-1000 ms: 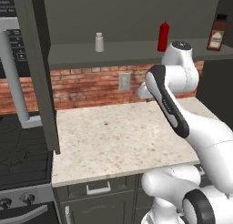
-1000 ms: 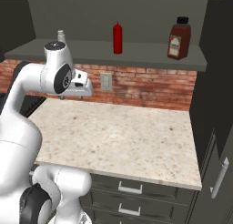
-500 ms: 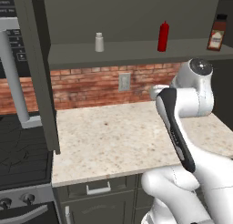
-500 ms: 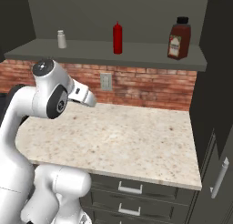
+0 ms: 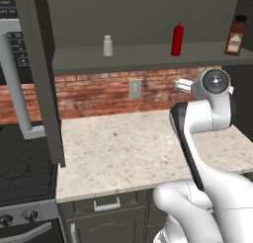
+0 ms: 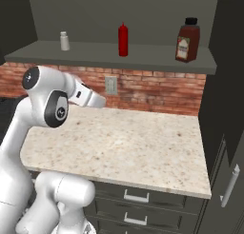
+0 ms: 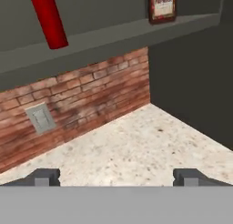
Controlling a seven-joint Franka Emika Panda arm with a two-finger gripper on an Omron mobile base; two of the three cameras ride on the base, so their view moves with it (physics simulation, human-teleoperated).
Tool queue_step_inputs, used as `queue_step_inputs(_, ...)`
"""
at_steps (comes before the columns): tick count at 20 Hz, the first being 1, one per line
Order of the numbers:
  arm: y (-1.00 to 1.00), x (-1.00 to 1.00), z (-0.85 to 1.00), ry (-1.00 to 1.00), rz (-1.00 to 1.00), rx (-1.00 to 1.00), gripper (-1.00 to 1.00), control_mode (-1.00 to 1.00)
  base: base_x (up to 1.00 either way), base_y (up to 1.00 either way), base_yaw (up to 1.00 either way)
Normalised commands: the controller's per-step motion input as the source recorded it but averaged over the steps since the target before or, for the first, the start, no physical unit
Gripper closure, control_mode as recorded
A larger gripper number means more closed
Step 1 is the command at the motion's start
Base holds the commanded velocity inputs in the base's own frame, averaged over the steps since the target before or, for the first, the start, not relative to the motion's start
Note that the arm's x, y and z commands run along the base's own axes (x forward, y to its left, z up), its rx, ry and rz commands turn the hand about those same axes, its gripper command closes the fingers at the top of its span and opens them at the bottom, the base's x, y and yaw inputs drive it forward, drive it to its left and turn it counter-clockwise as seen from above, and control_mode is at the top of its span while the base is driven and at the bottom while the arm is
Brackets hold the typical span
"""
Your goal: Collect the paprika, ketchup, and shaker from the cabinet and place them next to the stove.
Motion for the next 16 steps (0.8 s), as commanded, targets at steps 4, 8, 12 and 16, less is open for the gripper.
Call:
queue_step_inputs(4, -0.51, 0.01, 0.72, -0.28, -0.22, 0.00, -1.00, -1.00, 0.00, 0.00, 0.00)
queue_step_inputs(8, -0.54, 0.00, 0.79, -0.29, -0.17, 0.00, -1.00, -1.00, 0.00, 0.00, 0.00)
queue_step_inputs(12, -0.59, 0.00, 0.75, -0.29, -0.09, 0.00, -1.00, -1.00, 0.00, 0.00, 0.00)
queue_step_inputs(16, -0.60, 0.04, 0.25, -0.18, -0.06, 0.00, -1.00, -1.00, 0.00, 0.00, 0.00)
